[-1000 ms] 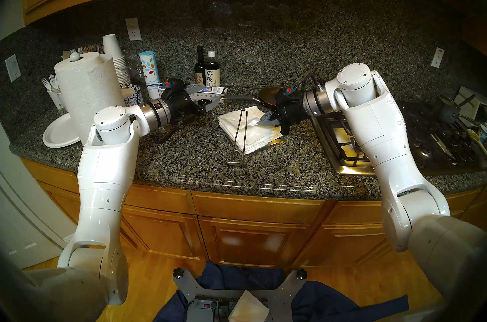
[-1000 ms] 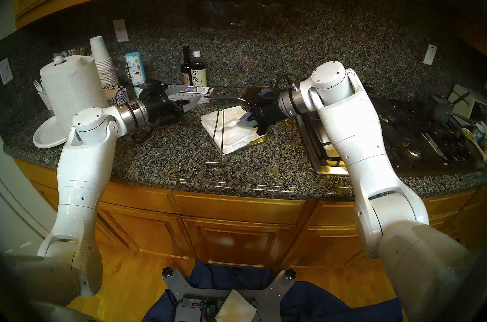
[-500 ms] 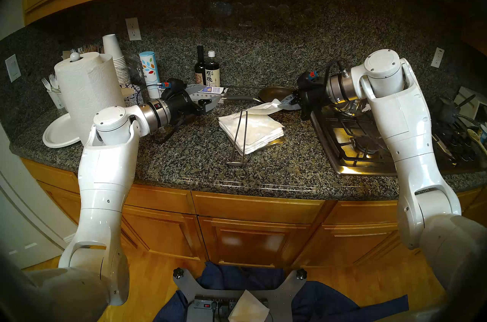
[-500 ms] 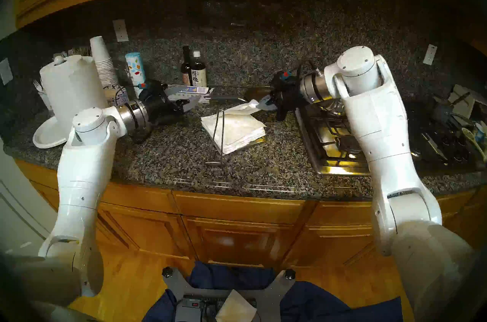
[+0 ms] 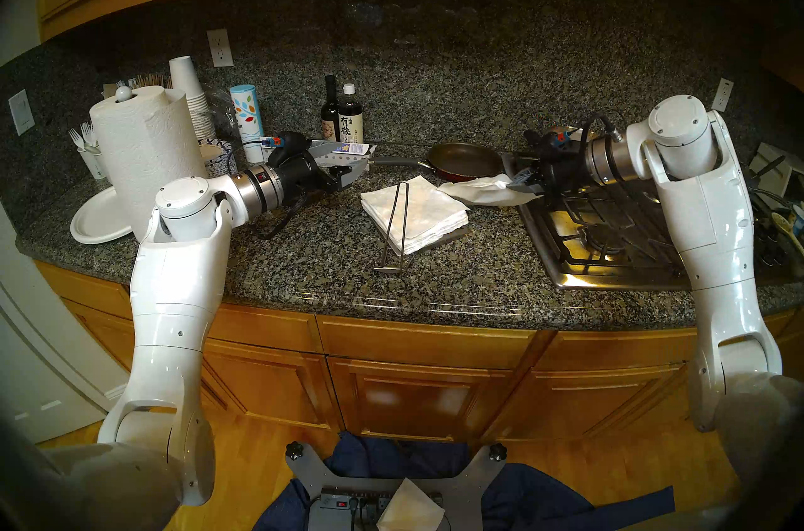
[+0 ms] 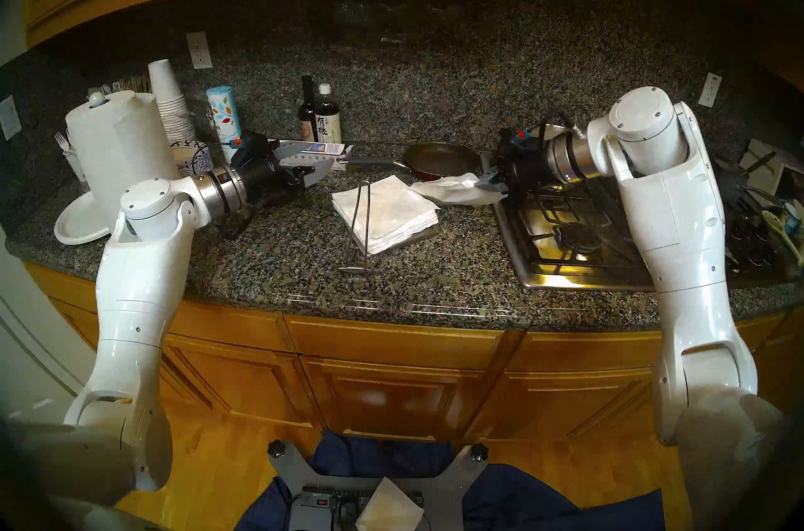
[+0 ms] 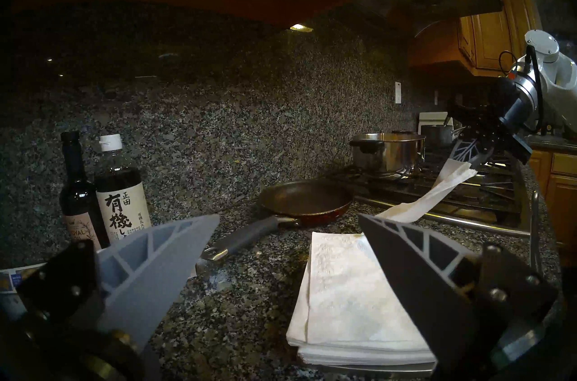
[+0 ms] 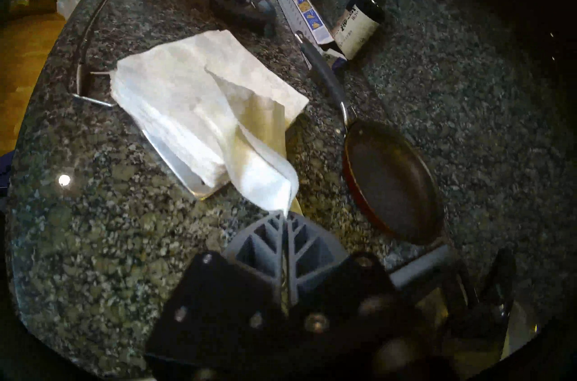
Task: Take napkin out of napkin holder
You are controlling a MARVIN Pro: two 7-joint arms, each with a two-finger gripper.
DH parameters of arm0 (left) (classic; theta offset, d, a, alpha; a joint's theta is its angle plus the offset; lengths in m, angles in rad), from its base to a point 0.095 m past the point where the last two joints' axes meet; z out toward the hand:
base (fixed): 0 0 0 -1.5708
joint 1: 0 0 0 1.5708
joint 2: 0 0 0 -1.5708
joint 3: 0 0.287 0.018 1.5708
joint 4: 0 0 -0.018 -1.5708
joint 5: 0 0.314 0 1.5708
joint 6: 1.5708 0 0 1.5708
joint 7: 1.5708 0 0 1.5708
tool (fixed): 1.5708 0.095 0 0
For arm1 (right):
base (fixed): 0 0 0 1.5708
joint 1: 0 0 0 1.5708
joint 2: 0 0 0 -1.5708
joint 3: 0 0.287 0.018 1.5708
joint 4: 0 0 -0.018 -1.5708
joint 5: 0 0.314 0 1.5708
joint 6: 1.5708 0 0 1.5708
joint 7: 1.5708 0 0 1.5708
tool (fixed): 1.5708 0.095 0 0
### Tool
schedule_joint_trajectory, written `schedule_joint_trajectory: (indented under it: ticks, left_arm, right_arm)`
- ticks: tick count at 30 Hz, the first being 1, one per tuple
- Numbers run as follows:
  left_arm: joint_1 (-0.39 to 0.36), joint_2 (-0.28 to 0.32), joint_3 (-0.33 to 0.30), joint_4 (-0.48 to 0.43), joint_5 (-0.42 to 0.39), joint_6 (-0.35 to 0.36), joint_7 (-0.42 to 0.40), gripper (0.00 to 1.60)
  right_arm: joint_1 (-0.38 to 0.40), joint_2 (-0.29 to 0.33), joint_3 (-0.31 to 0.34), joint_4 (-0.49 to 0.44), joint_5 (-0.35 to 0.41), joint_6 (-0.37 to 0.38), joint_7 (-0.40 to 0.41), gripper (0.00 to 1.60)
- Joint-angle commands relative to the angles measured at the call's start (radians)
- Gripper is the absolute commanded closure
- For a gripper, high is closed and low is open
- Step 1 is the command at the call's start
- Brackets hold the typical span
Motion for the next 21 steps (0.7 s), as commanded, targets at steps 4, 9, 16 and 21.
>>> schedule_joint_trajectory:
  ticks: [4, 9, 16, 21]
  left_arm:
    - [-0.028, -0.005, -0.003, -0.031, -0.005, 0.000, 0.000, 0.00]
    - [-0.023, -0.006, -0.005, -0.029, -0.004, 0.000, 0.000, 0.00]
    - [-0.024, -0.003, -0.007, -0.029, 0.000, 0.002, 0.000, 0.00]
    - [-0.040, -0.001, -0.007, -0.017, 0.004, 0.004, 0.003, 0.00]
  right_arm:
    - [-0.110, 0.057, 0.092, -0.098, 0.007, 0.031, -0.010, 1.60]
    - [-0.157, 0.069, 0.119, -0.110, 0.009, 0.038, -0.022, 1.60]
    - [-0.190, 0.066, 0.139, -0.111, 0.019, 0.038, -0.039, 1.60]
    - [-0.172, 0.057, 0.129, -0.096, 0.025, 0.032, -0.044, 1.45]
